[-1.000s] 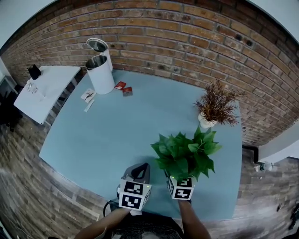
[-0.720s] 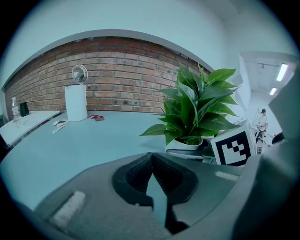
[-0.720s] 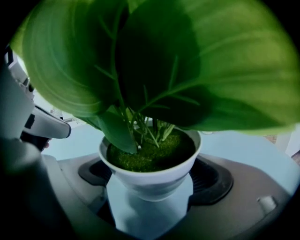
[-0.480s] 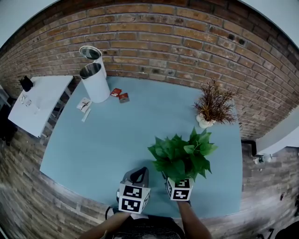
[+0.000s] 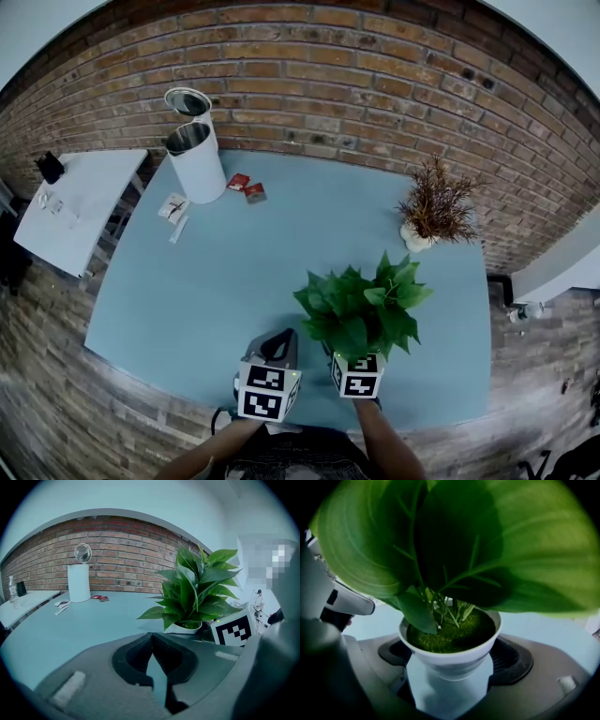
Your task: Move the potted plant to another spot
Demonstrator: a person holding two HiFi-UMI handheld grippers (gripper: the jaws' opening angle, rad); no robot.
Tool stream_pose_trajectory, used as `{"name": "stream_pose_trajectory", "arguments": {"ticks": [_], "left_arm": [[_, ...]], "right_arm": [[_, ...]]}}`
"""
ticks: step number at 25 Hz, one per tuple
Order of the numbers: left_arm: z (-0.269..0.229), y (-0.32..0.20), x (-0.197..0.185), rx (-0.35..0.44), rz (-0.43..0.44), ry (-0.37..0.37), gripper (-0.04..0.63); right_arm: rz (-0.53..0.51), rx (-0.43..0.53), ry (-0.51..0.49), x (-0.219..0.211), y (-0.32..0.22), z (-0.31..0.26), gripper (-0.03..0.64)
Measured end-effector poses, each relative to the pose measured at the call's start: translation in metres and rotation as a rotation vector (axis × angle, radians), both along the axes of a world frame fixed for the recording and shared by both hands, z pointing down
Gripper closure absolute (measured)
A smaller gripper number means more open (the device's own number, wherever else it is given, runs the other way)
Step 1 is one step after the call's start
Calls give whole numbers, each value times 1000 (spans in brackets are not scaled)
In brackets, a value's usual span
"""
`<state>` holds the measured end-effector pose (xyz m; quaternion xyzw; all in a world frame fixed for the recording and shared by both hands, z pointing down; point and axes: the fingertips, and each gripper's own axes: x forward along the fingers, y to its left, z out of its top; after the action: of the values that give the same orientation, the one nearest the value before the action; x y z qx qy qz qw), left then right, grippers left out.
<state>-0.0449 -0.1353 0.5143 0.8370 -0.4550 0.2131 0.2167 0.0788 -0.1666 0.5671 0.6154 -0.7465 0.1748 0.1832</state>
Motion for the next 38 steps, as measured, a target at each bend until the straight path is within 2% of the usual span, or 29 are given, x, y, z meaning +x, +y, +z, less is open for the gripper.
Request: {"name": "stream_pose_trajectory", "arguments": {"ticks": [38], "left_arm": [[9,-31,-112,-11,-21,21,597]], "right_arm": [[-13,7,-13,-110,-25,0,112]]}}
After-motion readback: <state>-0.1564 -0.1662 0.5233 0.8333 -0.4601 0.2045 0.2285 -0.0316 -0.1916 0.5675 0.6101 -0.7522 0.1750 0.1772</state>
